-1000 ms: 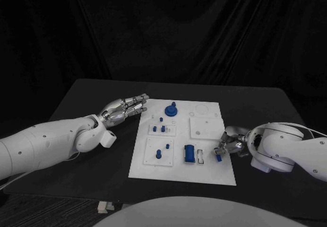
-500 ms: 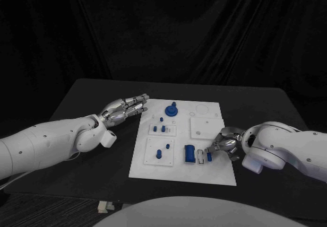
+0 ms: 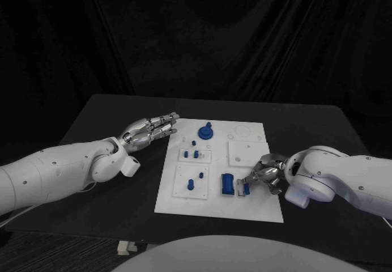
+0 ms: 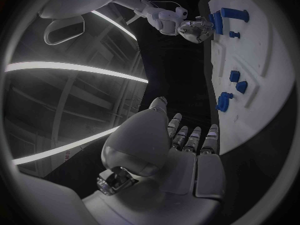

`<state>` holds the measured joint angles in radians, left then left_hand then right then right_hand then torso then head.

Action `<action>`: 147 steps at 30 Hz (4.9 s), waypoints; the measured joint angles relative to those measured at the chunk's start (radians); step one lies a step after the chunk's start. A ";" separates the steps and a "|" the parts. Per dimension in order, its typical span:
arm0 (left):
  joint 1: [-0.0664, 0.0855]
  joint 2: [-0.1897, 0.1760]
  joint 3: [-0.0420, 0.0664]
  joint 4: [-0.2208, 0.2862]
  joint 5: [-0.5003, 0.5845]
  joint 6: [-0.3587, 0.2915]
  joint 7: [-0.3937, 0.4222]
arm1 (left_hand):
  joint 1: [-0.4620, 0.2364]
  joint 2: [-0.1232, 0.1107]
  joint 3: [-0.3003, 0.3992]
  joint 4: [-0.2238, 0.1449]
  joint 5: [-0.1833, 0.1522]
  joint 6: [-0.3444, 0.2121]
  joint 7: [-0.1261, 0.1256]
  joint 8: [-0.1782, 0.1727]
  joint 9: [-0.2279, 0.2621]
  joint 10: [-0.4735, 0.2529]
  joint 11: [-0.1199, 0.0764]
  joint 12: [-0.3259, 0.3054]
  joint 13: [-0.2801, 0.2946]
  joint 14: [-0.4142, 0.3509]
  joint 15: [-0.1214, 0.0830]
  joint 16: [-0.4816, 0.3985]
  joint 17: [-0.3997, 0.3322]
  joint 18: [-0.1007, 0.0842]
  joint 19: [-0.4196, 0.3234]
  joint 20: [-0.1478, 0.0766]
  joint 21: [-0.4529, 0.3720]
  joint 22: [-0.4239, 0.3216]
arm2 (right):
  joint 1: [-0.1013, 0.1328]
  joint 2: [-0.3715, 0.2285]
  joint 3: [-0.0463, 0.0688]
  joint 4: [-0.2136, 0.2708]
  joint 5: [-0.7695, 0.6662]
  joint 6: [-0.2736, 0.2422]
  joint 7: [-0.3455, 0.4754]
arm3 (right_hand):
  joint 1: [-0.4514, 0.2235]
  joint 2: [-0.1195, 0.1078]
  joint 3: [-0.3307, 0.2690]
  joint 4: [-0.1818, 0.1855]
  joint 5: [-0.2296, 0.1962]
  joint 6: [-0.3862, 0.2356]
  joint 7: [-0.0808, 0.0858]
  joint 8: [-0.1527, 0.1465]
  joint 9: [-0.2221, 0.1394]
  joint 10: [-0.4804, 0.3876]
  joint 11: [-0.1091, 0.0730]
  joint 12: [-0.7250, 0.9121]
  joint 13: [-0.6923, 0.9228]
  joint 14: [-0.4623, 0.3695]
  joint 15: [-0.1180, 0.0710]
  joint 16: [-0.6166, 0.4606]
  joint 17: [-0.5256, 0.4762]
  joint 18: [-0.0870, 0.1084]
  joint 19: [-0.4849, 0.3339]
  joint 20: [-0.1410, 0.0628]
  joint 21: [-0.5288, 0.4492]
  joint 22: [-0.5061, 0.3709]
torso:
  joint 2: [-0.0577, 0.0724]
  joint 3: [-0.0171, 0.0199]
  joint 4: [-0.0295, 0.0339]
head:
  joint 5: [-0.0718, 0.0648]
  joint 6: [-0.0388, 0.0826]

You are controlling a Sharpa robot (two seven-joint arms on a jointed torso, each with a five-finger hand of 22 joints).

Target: Assemble the parts on the task board

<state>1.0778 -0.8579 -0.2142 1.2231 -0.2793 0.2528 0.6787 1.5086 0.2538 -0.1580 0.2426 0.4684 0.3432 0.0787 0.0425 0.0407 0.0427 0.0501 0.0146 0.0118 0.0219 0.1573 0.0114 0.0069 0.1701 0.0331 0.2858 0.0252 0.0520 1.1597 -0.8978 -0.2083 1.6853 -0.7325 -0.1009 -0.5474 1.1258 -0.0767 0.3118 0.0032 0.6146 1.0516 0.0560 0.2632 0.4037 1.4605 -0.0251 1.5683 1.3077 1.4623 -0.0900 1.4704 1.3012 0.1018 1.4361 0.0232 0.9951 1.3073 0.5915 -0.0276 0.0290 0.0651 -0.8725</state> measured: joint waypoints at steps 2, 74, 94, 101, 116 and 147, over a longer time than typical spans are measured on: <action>0.000 0.000 0.000 0.000 0.000 0.000 0.000 | 0.000 0.000 0.000 0.000 0.000 0.000 0.000 0.000 0.000 0.000 0.000 0.000 0.000 0.000 0.000 0.000 0.000 0.000 0.000 0.000 0.000 0.000 | -0.002 0.003 0.000 -0.003 0.002 0.002 -0.002 | -0.001 -0.001 0.002 -0.002 -0.005 0.000 0.000 0.000 0.001 0.000 0.000 0.000 0.000 0.000 0.000 0.000 -0.001 0.000 0.000 0.000 -0.007 0.000 | 0.000 0.0000 0.0000 | 0.000 0.000; -0.001 0.003 0.000 -0.004 0.000 0.010 0.000 | 0.000 0.000 0.012 -0.012 0.008 0.013 0.012 0.000 0.002 -0.004 0.004 0.000 0.000 0.000 0.000 0.000 0.000 0.000 0.000 0.000 0.000 0.000 | -0.015 0.019 0.000 -0.017 0.014 0.017 -0.024 | -0.151 0.051 -0.331 0.203 -0.557 -0.011 -0.039 0.189 0.198 0.008 -0.022 0.000 0.000 0.003 -0.015 -0.010 -0.014 0.000 0.001 -0.015 -0.070 0.000 | 0.000 0.0000 -0.0002 | 0.010 0.000; -0.001 0.001 0.000 -0.003 0.000 0.010 0.000 | 0.000 0.000 0.015 -0.015 0.008 0.020 0.012 0.004 0.003 -0.004 0.004 0.000 0.000 0.000 0.000 0.000 0.000 0.000 0.000 0.000 0.000 0.000 | 0.001 -0.035 -0.001 0.032 0.015 -0.036 0.015 | -0.203 0.117 -0.406 0.284 -0.540 -0.066 -0.041 0.259 0.301 0.004 -0.025 0.000 0.000 0.003 -0.015 -0.010 -0.015 0.000 0.002 -0.016 -0.070 0.000 | 0.000 0.0001 -0.0002 | 0.015 0.000; -0.001 -0.010 0.000 0.010 0.000 -0.001 0.000 | -0.006 -0.005 0.004 -0.003 0.008 0.046 0.012 0.009 0.005 0.003 0.010 0.000 0.001 -0.004 -0.004 0.000 0.000 0.000 0.001 -0.001 0.000 -0.004 | 0.072 -0.099 0.001 0.067 0.018 -0.094 0.127 | -0.316 0.216 -0.522 0.289 -0.477 -0.066 -0.041 0.261 0.312 0.004 -0.025 0.000 0.000 0.003 -0.020 -0.150 -0.269 0.047 -0.071 -0.020 -0.325 0.001 | 0.000 0.0001 -0.0002 | 0.009 0.000; -0.001 -0.010 0.000 0.035 0.000 -0.066 0.000 | -0.139 0.010 -0.099 0.051 -0.151 0.058 0.000 0.009 0.004 0.008 0.004 0.004 0.002 -0.023 -0.095 -0.008 -0.005 0.000 -0.029 -0.079 -0.014 -0.040 | 0.065 -0.172 0.000 0.075 0.170 -0.226 0.679 | -0.263 0.295 -0.729 0.280 -0.559 -0.311 0.080 -0.068 -0.067 -0.780 0.229 -1.137 -0.728 -0.626 0.256 -1.136 -1.058 0.010 -0.615 0.187 -0.923 -0.415 | -0.010 -0.0005 -0.0031 | 0.000 0.000; -0.007 0.007 0.047 0.107 0.020 -0.223 -0.024 | -0.743 -0.119 -0.012 -0.076 -0.343 -0.157 -0.077 -0.034 -0.037 -0.034 -0.049 -0.008 -0.010 -0.021 -0.150 -0.008 -0.006 -0.049 -0.034 -0.192 -0.022 -0.051 | -0.047 -0.047 0.083 -0.028 0.401 -0.261 1.096 | -1.108 0.076 -0.314 -0.003 -0.611 -1.048 -0.056 -0.260 -0.403 -1.458 0.025 -1.565 -1.307 -1.463 0.098 -1.466 -1.300 -0.095 -1.436 -0.018 -0.991 -1.306 | -0.019 0.0046 -0.0088 | -0.010 0.078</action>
<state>1.0710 -0.8511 -0.1668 1.3298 -0.2596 0.0301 0.6549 0.7653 0.1345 -0.1701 0.1661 0.1255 0.1866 0.0020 0.0086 0.0042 0.0083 0.0015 0.0062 0.0015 0.0004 0.0070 0.0036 0.0012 0.1208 -0.0006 0.0938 0.0033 0.0011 1.1131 -0.9448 -0.1249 1.6575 -0.3312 -0.3622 0.5488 0.0177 -0.0003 -0.0024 0.0001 0.0035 0.0035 0.0003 0.0035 0.0009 0.0030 -0.0003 0.0035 0.0009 -0.0008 0.0082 0.0045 0.0010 0.0069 0.0001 0.0050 0.0044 0.0010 0.5722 -0.0230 0.0202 0.0546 -0.7942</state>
